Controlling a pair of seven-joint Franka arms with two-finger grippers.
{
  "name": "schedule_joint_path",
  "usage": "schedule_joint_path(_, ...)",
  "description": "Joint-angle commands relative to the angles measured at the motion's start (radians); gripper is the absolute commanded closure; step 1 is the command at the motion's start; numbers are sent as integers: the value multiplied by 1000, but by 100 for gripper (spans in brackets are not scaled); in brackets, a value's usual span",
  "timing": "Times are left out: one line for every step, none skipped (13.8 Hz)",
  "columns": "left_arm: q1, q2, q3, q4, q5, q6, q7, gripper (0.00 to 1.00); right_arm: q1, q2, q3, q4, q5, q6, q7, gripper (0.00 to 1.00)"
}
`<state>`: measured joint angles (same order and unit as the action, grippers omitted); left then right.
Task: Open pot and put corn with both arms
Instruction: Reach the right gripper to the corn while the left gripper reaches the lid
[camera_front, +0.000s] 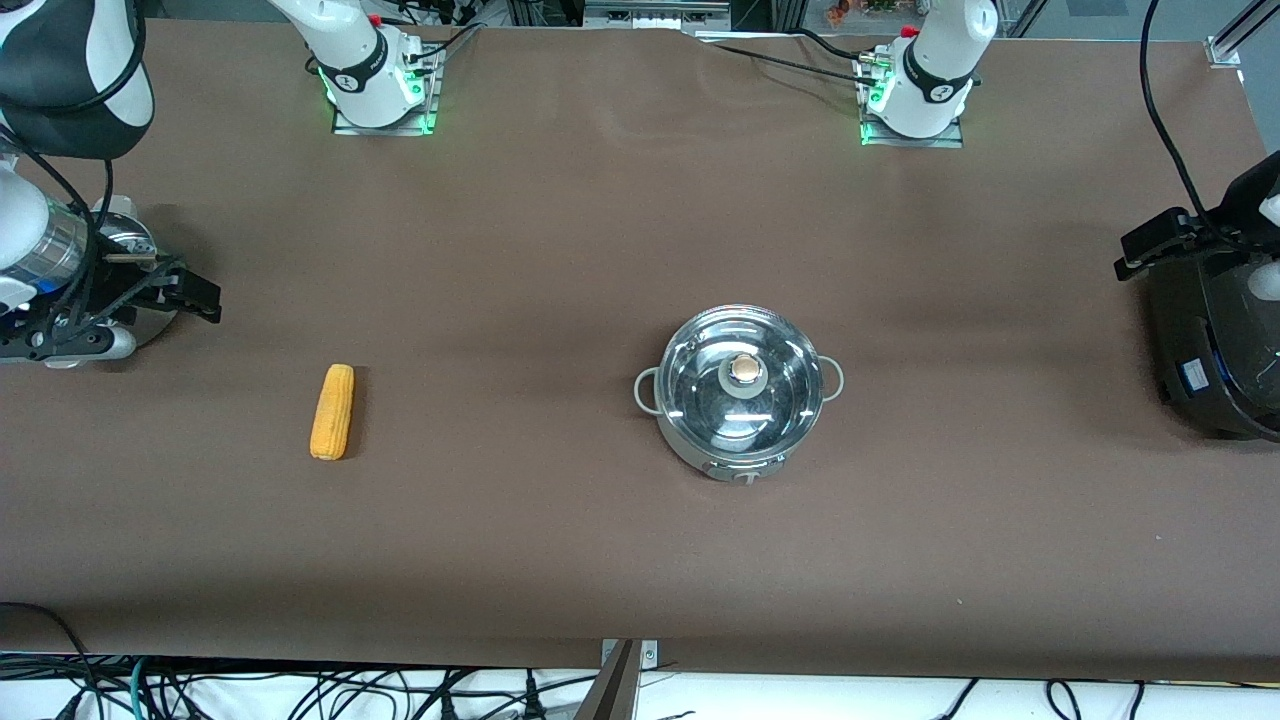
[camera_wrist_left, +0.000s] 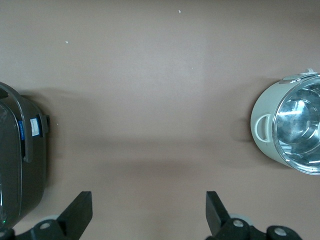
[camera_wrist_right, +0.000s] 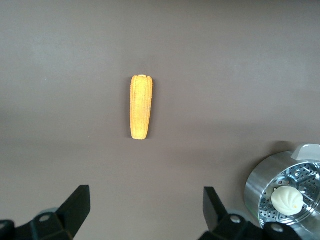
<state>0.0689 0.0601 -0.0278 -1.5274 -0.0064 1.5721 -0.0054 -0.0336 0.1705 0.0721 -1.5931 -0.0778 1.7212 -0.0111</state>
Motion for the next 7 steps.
schedule_joint_path(0, -19, 0, -19, -3, 2, 15, 0, -6, 4, 6, -5, -5, -2, -9, 0)
schedule_joint_path(0, -19, 0, -19, -3, 2, 15, 0, -6, 4, 5, -7, -5, -5, -9, 0)
schedule_joint_path(0, -19, 0, -19, -3, 0, 15, 0, -6, 3, 6, -17, -5, -5, -7, 0)
schedule_joint_path(0, -17, -1, -19, -3, 2, 15, 0, -6, 3, 6, -24, -5, -3, -7, 0)
schedule_joint_path(-1, -17, -3, -19, -1, 2, 15, 0, -6, 3, 5, -25, -5, -3, -7, 0)
schedule_joint_path(-1, -19, -3, -19, -1, 0, 15, 0, -6, 4, 5, -30, -5, -2, -7, 0)
schedule_joint_path(0, -19, -3, -19, -1, -1, 15, 0, -6, 4, 5, -37, -5, 8, -7, 0)
